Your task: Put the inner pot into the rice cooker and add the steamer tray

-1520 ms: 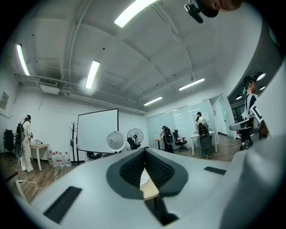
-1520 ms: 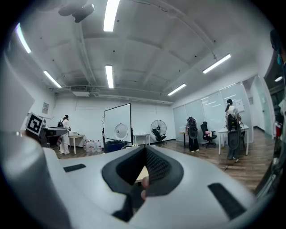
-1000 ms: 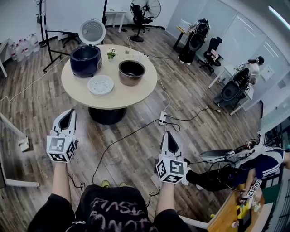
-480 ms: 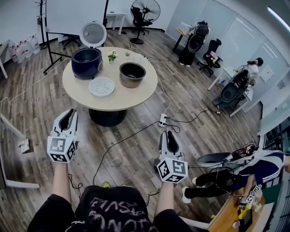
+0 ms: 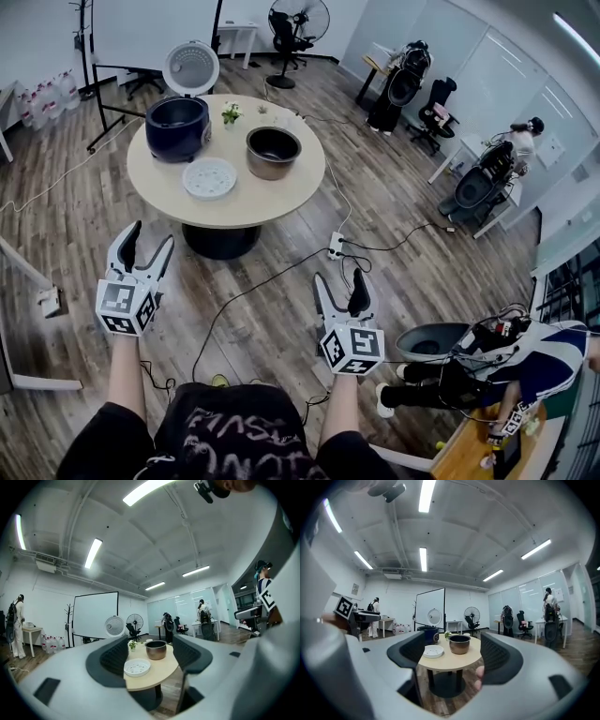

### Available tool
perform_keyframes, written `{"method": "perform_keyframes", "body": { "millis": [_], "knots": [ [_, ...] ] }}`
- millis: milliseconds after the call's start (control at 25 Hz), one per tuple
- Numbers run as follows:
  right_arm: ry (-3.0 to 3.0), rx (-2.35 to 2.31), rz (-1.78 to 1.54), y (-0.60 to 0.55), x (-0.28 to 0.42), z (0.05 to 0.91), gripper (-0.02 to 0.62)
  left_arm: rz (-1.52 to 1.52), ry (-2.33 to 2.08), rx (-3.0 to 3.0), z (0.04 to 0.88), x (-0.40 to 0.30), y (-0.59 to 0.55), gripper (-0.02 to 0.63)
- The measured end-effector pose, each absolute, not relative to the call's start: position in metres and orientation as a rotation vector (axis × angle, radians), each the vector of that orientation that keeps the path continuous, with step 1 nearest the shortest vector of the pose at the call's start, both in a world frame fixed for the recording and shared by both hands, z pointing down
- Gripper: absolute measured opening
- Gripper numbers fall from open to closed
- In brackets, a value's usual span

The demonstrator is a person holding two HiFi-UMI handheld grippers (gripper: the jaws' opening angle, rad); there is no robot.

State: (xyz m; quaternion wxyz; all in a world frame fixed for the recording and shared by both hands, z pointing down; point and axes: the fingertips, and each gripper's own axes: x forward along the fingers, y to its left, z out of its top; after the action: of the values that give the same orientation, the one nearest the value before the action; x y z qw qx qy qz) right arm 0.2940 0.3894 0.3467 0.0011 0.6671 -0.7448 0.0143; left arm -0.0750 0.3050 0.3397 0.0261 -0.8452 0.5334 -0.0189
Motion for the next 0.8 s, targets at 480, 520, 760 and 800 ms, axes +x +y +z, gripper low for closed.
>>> {"method": "perform_keyframes", "body": {
  "millis": [480,520,760,800],
  "knots": [
    [-2.365,2.085,0.102,0.386,0.290,0.350,0.397,-0.071,1.616,-2.629,0.341,-0.071,0.303,0.314],
    [-2.362,2.078,0.097,0.383,0.288,0.349,0.396,-0.066,1.615,-2.635,0.341,-0.071,0.300,0.314],
    [-2.356,2.055,0.096,0.361,0.283,0.346,0.390,-0.035,1.608,-2.666,0.341,-0.068,0.276,0.313],
    [-2.359,2.062,0.103,0.356,0.284,0.347,0.390,-0.030,1.608,-2.670,0.342,-0.068,0.272,0.313]
  ]
}}
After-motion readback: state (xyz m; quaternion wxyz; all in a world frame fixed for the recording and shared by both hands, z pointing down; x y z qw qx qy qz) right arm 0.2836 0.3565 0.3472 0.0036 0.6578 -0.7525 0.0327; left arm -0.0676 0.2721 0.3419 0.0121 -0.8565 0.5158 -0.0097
